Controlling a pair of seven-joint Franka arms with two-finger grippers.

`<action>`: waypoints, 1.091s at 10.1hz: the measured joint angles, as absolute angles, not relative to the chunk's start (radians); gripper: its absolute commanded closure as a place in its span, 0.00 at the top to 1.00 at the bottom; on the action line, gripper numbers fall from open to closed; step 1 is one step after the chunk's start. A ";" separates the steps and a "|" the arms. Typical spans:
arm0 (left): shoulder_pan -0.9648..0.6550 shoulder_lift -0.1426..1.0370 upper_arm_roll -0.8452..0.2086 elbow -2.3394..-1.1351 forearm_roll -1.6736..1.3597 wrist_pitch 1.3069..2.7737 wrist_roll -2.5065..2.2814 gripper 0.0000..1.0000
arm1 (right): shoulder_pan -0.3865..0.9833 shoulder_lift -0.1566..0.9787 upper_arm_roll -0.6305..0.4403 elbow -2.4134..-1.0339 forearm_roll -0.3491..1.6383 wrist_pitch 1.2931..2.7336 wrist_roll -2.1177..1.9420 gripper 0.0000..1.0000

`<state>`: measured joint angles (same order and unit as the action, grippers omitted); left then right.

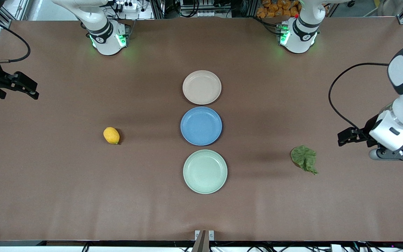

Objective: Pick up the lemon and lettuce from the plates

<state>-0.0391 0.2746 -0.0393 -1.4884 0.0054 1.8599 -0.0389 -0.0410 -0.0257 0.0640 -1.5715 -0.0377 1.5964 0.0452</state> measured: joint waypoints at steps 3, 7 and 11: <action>-0.034 0.219 -0.030 -1.487 0.005 1.801 -0.039 1.00 | -0.042 -0.043 0.059 -1.584 -0.038 1.597 0.045 1.00; -0.023 0.140 -0.016 -1.477 0.005 1.720 -0.039 1.00 | -0.042 -0.044 0.061 -1.586 -0.038 1.597 0.045 1.00; -0.014 0.066 -0.016 -1.492 0.005 1.638 -0.040 1.00 | -0.042 -0.044 0.061 -1.586 -0.035 1.606 0.045 1.00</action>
